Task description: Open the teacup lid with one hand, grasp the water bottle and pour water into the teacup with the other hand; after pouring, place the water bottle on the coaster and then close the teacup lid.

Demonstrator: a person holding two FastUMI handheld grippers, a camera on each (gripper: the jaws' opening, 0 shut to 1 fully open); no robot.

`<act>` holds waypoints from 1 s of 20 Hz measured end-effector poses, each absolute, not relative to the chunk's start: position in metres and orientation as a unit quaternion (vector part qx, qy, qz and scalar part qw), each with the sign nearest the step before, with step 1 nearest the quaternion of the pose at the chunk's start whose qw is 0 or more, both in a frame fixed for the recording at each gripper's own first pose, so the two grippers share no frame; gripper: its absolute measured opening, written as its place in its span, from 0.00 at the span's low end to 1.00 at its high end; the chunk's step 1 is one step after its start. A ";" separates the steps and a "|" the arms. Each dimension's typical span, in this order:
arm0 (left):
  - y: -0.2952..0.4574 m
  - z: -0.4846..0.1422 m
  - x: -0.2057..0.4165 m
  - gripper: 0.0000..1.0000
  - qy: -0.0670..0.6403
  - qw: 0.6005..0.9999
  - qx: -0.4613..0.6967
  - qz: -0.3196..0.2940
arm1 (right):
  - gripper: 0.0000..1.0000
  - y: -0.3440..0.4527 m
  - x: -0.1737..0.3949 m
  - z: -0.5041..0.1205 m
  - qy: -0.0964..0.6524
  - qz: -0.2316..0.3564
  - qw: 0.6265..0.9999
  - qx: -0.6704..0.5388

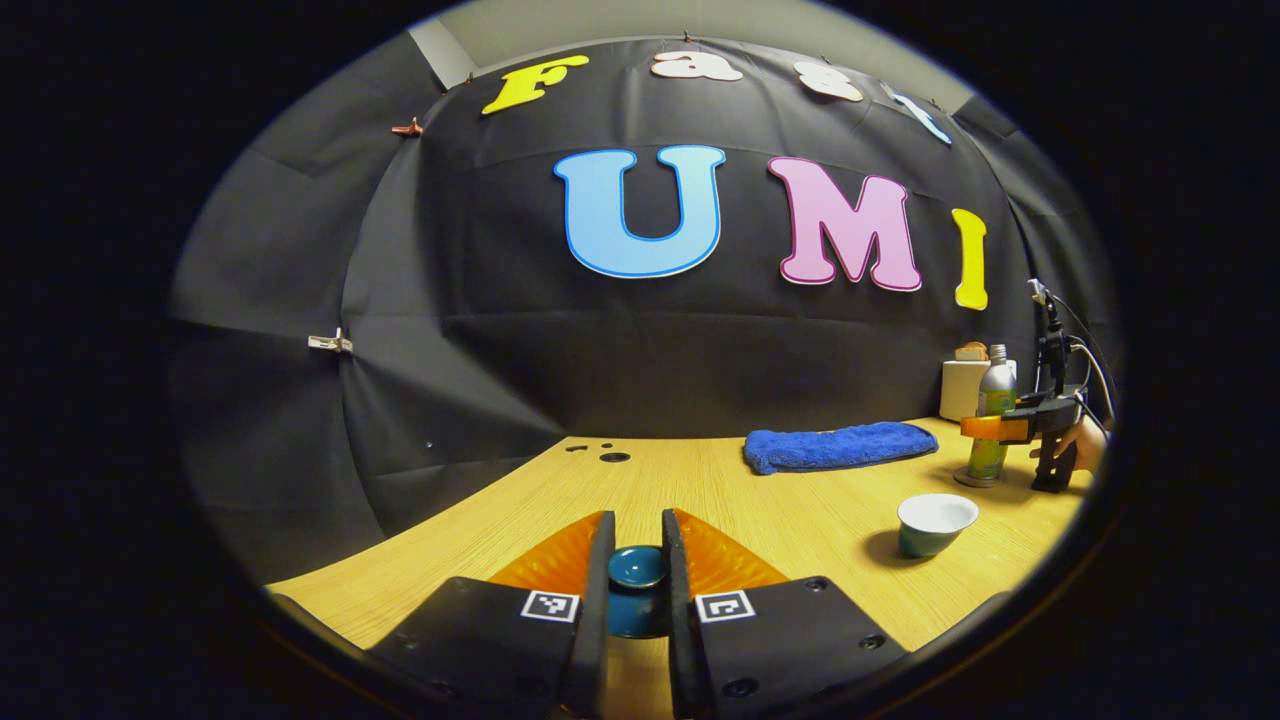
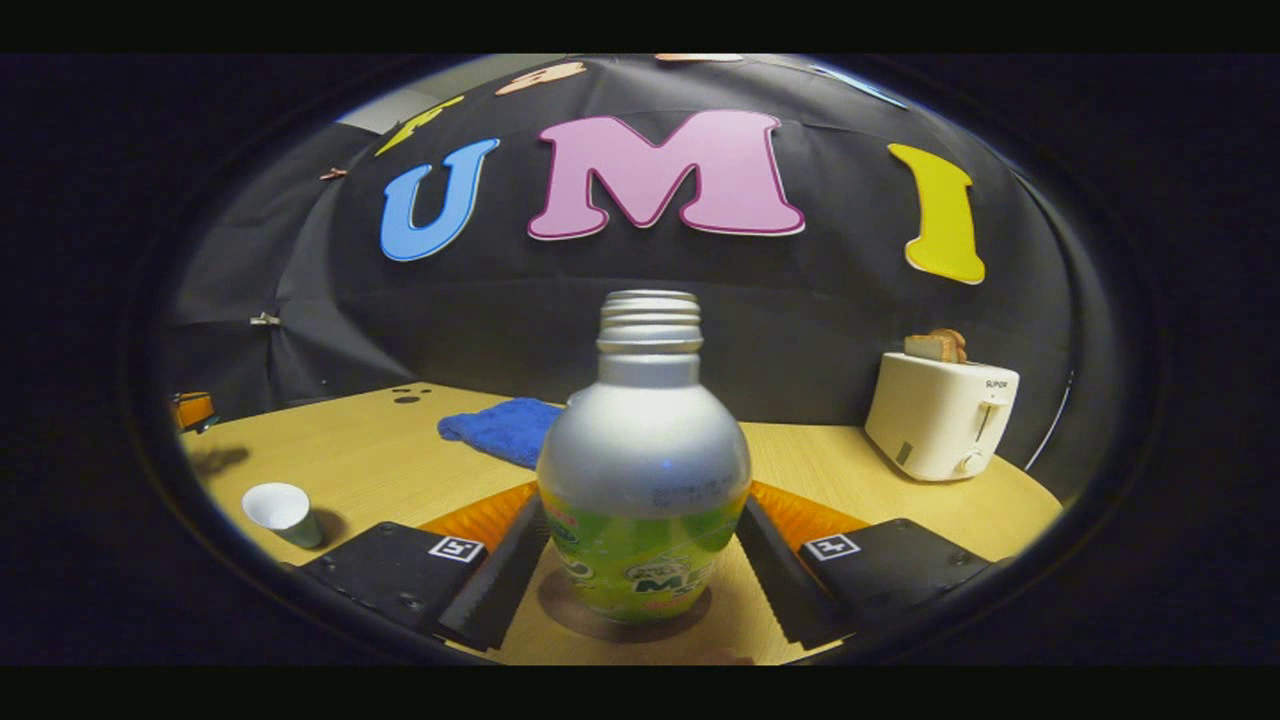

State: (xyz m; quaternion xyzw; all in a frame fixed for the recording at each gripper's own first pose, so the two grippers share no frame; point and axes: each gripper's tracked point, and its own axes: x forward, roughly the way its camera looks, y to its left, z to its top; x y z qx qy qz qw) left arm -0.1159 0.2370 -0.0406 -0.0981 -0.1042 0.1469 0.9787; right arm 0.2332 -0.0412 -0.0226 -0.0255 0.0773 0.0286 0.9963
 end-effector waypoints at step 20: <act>0.208 -0.033 -0.110 0.28 -0.106 0.984 -0.091 0.107 | 0.98 -0.048 0.072 0.020 0.020 -0.008 1.000 -0.018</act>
